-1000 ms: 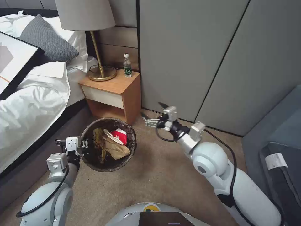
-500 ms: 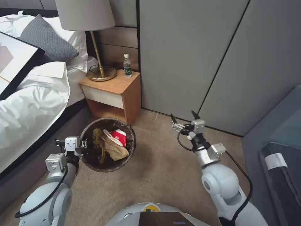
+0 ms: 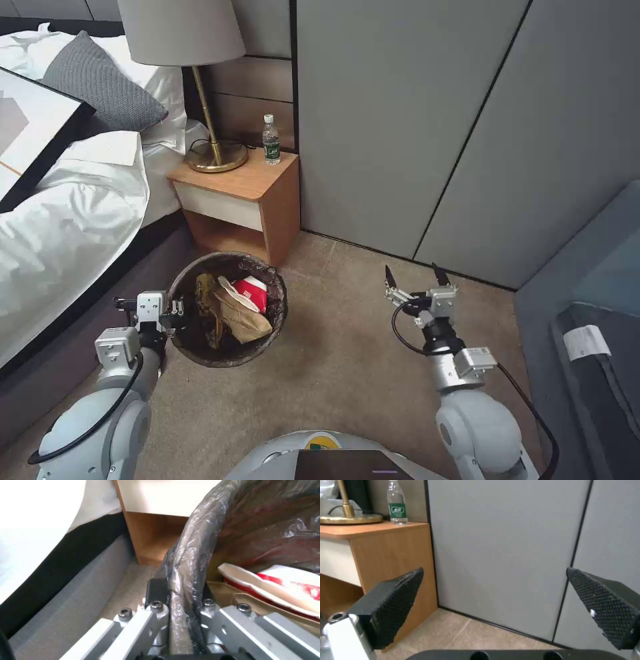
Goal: Pick up the trash bin, then pick up the garbage from the floor and place it into the trash bin.
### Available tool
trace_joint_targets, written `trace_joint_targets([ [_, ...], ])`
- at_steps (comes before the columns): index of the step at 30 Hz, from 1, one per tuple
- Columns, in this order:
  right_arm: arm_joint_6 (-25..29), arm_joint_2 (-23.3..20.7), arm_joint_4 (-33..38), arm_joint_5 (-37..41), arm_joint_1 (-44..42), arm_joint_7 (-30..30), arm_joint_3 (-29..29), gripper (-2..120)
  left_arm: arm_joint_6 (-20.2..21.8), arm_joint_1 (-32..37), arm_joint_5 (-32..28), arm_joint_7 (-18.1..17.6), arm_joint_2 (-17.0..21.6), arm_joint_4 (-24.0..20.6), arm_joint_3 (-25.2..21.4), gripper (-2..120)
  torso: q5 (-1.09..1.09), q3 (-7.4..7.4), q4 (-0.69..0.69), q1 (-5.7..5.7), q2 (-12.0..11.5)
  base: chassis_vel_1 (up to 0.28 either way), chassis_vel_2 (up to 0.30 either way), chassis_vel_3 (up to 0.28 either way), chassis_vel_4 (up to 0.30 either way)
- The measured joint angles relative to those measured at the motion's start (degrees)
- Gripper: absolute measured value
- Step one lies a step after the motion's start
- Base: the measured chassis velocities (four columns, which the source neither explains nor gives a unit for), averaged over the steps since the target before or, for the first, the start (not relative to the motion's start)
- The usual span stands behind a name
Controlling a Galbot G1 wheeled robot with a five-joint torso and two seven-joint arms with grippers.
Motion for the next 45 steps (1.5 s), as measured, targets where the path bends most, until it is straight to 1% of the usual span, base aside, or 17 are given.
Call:
trace_joint_targets([
  [4,1.1,-0.7,0.0,0.2,-1.2,1.6,-0.2,100,0.1,0.1,0.2,0.3,0.1,0.0,-0.1,4,0.0,0.0,-0.01,0.0,0.0,0.0,0.0,0.0,0.0],
  [18,0.7,-0.9,-0.2,0.7,-0.3,2.0,-0.5,100,0.7,0.5,0.5,0.5,0.1,-0.5,0.2,4,0.0,0.0,0.0,0.0,0.0,0.003,0.003,0.003,0.004],
  [45,-1.1,-1.5,-0.3,1.2,1.4,1.9,-1.2,100,0.7,0.7,0.7,0.5,-0.2,-1.0,0.2,4,0.0,0.0,0.0,0.0,0.0,0.075,0.081,0.082,0.078],
])
